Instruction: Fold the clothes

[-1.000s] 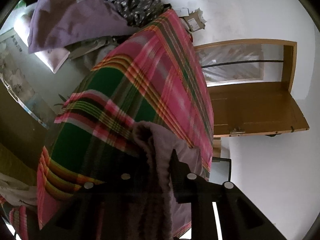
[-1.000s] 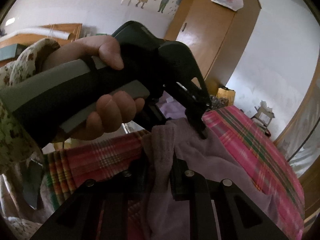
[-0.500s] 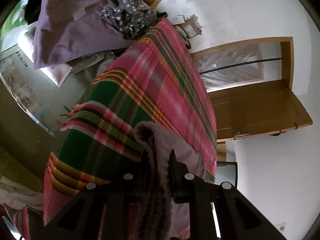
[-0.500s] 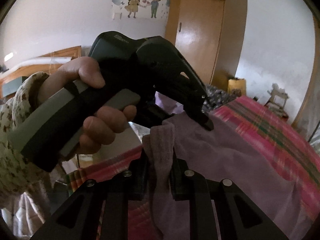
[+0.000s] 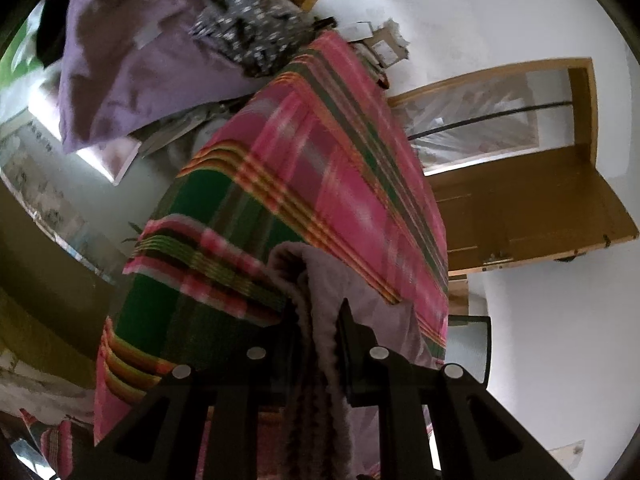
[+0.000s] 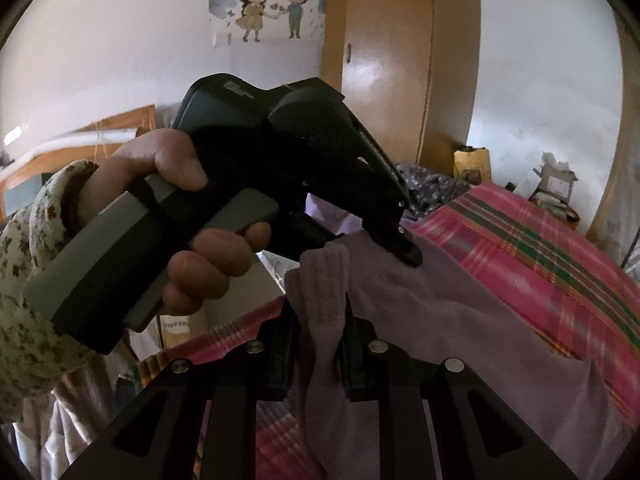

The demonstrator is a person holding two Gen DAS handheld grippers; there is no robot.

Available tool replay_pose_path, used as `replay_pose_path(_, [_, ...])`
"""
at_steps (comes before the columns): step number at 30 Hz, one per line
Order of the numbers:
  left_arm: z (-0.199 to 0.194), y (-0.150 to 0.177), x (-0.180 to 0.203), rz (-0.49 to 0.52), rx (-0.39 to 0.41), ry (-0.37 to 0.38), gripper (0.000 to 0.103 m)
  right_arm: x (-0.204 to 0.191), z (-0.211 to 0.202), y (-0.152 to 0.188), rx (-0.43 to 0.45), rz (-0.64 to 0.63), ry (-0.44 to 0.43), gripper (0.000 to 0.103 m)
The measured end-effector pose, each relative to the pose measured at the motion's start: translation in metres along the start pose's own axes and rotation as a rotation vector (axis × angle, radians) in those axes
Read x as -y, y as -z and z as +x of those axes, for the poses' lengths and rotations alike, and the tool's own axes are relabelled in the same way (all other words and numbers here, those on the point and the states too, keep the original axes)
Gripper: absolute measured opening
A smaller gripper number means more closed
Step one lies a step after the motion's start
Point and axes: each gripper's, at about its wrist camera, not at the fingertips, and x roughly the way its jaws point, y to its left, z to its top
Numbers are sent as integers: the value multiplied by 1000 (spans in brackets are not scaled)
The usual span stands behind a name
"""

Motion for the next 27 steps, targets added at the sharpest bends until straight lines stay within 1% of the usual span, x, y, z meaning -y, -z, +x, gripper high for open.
replay_pose_path(8, [2,11,42,75,21,-19,18,12,-34,5,64,45,23,18])
replay_pose_path(14, [11,20,73,129,7,-5,18,32,-62,13,119,86,54,18])
replay_pose_path(20, [29,28,101,159,-21,23,19,52,-93,26,162,135,88,18])
replay_pose_path(27, [57,41,126,192,-78,35,19,70,-117,43,177,187,138,18])
